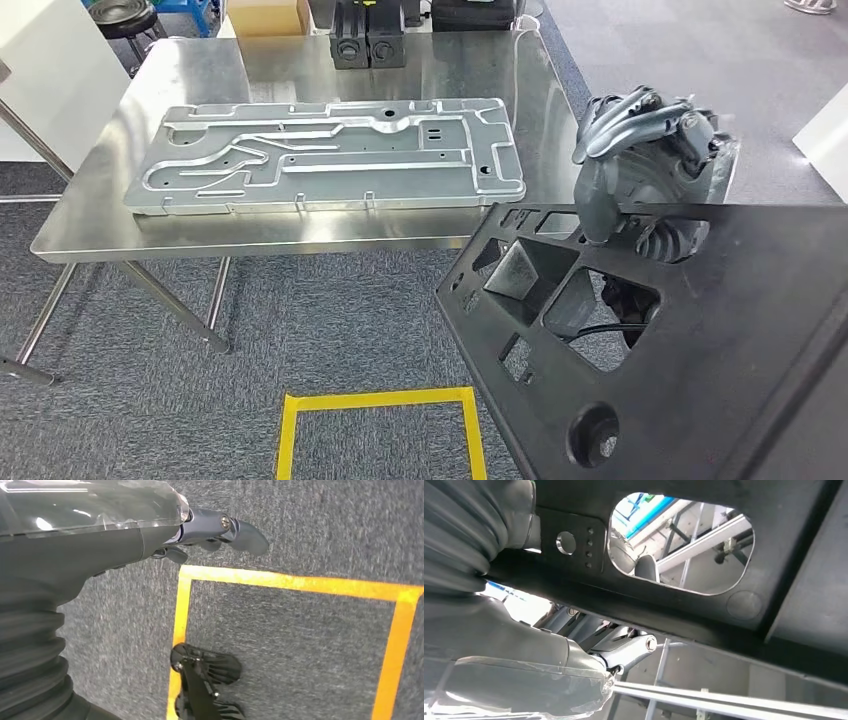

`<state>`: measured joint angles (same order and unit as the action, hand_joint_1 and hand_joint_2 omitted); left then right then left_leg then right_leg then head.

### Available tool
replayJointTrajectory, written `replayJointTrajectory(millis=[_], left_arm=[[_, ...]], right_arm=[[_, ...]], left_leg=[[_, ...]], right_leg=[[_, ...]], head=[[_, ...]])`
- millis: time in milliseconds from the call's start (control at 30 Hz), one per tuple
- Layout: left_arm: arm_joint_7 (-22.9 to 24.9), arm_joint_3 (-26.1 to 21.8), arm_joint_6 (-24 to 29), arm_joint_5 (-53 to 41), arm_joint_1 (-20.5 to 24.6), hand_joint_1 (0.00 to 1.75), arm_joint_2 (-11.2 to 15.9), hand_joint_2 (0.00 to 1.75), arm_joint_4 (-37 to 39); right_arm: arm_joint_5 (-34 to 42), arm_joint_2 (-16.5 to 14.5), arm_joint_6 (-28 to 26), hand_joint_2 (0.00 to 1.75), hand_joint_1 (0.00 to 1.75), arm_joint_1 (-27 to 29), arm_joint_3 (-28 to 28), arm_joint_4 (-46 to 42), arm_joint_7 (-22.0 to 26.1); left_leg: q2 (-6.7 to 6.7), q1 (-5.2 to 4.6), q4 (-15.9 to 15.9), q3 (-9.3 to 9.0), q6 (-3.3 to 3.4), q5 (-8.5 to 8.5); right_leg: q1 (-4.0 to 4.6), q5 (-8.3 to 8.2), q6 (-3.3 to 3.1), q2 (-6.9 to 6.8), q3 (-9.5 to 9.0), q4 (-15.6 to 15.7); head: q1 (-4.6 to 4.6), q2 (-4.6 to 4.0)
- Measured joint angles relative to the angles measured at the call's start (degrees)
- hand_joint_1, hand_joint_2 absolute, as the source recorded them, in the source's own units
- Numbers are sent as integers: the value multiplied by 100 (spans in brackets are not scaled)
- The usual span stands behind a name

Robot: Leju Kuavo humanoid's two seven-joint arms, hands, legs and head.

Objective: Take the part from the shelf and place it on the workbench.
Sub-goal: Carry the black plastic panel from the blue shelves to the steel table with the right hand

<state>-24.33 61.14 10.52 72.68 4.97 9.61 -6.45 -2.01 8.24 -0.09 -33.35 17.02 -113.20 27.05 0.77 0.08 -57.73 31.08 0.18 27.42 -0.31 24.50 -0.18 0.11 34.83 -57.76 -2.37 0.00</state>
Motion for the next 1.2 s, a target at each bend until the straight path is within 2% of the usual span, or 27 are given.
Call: replayJointTrajectory(millis=[67, 100, 167, 200, 233, 267, 333, 367, 400, 433, 500, 567, 600, 667, 700, 733, 767, 800, 833, 867, 900, 933, 967, 1067, 1100, 1133, 1200], left_arm=[[-16, 0, -20, -5, 6, 0, 2, 175, 0], [-22, -1, -31, -8, 9, 0, 4, 175, 0], [-26, -1, -47, -9, 3, 0, 2, 175, 0], [-26, -1, -52, -9, -7, 0, 0, 175, 0], [-27, 0, -56, -10, -16, 0, -3, 175, 0], [-27, 1, -58, -12, -23, 0, -4, 175, 0], [-28, 1, -58, -15, -28, 0, -1, 175, 0], [-28, 0, -58, -15, -28, 0, 1, 175, 0], [-29, -1, -58, -15, -26, 0, 0, 175, 0], [-29, -1, -58, -15, -25, 0, -2, 175, 0], [-30, 0, -58, -15, -27, 0, -4, 175, 0], [-32, 0, -58, -15, -28, 0, -4, 175, 0], [-32, 0, -58, -14, -25, 0, -4, 175, 0], [-33, -1, -58, -13, -18, 0, -4, 175, 0], [-32, -1, -58, -13, -19, 0, -4, 175, 0], [-32, -1, -58, -13, -23, 0, -4, 175, 0], [-31, -1, -58, -13, -27, 0, -6, 175, 0], [-31, -1, -58, -13, -30, 0, -9, 175, 0], [-31, -1, -58, -13, -30, 0, -15, 175, 0], [-31, -1, -58, -13, -26, 0, -31, 175, 0], [-32, -1, -58, -13, -21, 0, -42, 175, 0], [-34, -1, -58, -13, -17, 0, -51, 175, 0], [-38, -2, -58, -13, -15, 0, -58, 175, 0], [-51, -3, -59, -21, -12, 0, -55, 175, 0], [-54, -2, -60, -33, -9, 0, -53, 175, 0], [-56, -2, -60, -45, -8, 0, -51, 175, 0], [-57, -2, -60, -59, -14, 0, -45, 175, 0]], right_arm=[[4, -3, -14, 175, 175, -224, -14, 8, -137], [5, -6, -24, 175, 175, -347, -16, 17, -215], [6, -9, -43, 175, 175, -528, -16, 44, -334], [5, -9, -48, 175, 175, -583, -16, 61, -378], [5, -9, -51, 175, 175, -616, -16, 78, -401], [5, -9, -52, 175, 175, -646, -16, 92, -413], [6, -10, -52, 175, 175, -721, -16, 120, -421], [6, -12, -52, 175, 175, -761, -17, 133, -421], [5, -14, -52, 175, 175, -794, -17, 144, -421], [5, -15, -53, 175, 175, -818, -17, 155, -421], [5, -16, -54, 175, 175, -843, -17, 173, -421], [6, -16, -55, 175, 175, -869, -24, 188, -420], [6, -16, -56, 175, 175, -884, -29, 192, -420], [6, -20, -58, 175, 175, -897, -38, 201, -420], [6, -21, -59, 175, 175, -893, -39, 208, -420], [6, -22, -60, 175, 175, -889, -39, 219, -421], [5, -22, -60, 175, 175, -888, -40, 230, -421], [5, -22, -61, 175, 175, -890, -40, 241, -421], [4, -22, -61, 175, 175, -895, -40, 251, -421], [4, -22, -62, 175, 175, -904, -40, 262, -421], [6, -22, -63, 175, 175, -917, -40, 275, -420], [7, -24, -65, 175, 175, -929, -40, 288, -420], [9, -26, -67, 175, 175, -937, -40, 302, -419], [18, -34, -70, 175, 175, -951, -46, 333, -416], [20, -41, -69, 175, 175, -959, -49, 340, -415], [22, -48, -69, 175, 175, -963, -50, 347, -414], [24, -55, -68, 175, 175, -967, -49, 367, -413]], left_leg=[[-18, 2, -227, 86, -60, 138], [-26, 18, -540, 244, -86, 284], [-31, 43, -1368, 707, -135, 599], [-32, 54, -1695, 915, -155, 669], [-33, 63, -1799, 1018, -167, 614], [-36, 72, -1643, 995, -171, 430], [-46, 85, -841, 697, -160, -91], [-49, 80, -436, 524, -144, -266], [-49, 72, -183, 415, -120, -349], [-47, 63, -72, 366, -92, -349], [-39, 56, -58, 351, -17, -314], [-36, 70, -26, 315, 61, -304], [-36, 78, -10, 294, 96, -299], [-37, 69, -7, 276, 143, -271], [-36, 61, -11, 268, 155, -255], [-32, 50, -15, 250, 162, -233], [-25, 40, -19, 222, 164, -208], [-15, 30, -21, 179, 161, -179], [-6, 20, -20, 132, 157, -147], [2, 6, -20, 92, 145, -117], [8, -1, -21, 73, 127, -93], [9, -1, -18, 68, 102, -74], [9, 2, -13, 67, 72, -64], [-13, 1, -46, 55, -15, -1], [-23, 2, -210, 119, -42, 89], [-32, 15, -508, 263, -66, 226], [-36, 43, -1306, 704, -116, 525]], right_leg=[[-39, 8, -58, -6, -60, 57], [-45, 19, -81, -13, -91, 74], [-42, 56, -104, -18, -129, 77], [-39, 80, -106, -19, -155, 76], [-38, 105, -100, -19, -185, 74], [-39, 134, -89, -19, -224, 72], [-42, 204, -54, -19, -316, 65], [-33, 239, -26, -16, -346, 53], [-23, 263, 2, -12, -362, 47], [-12, 280, 31, -9, -364, 44], [-5, 304, 92, -8, -370, 53], [-20, 413, 154, -9, -320, -99], [-27, 537, 179, -9, -200, -342], [-39, 847, 206, -9, 245, -1132], [-41, 936, 213, -9, 478, -1492], [-42, 913, 210, -9, 634, -1679], [-40, 774, 195, -9, 678, -1642], [-32, 536, 167, -9, 600, -1373], [-17, 258, 123, -9, 439, -949], [5, 69, 74, -12, 269, -559], [27, -48, 39, -15, 141, -253], [48, -81, 14, -15, 72, -80], [62, -49, 1, -13, 56, -38], [22, -44, -43, -11, -27, 81], [0, -43, -64, -19, -76, 123], [-12, -33, -80, -28, -123, 149], [-11, 11, -101, -35, -176, 153]], head=[[-1, 0], [-1, 0], [-2, 0], [-2, 0], [-2, 0], [-2, 0], [-2, 0], [-2, 0], [-2, 0], [-2, 0], [-2, 0], [-1, 0], [0, 0], [1, 0], [1, 0], [1, 0], [1, 0], [1, 0], [1, 0], [1, 0], [1, 0], [1, 0], [1, 0], [1, 0], [1, 0], [1, 0], [1, 0]])
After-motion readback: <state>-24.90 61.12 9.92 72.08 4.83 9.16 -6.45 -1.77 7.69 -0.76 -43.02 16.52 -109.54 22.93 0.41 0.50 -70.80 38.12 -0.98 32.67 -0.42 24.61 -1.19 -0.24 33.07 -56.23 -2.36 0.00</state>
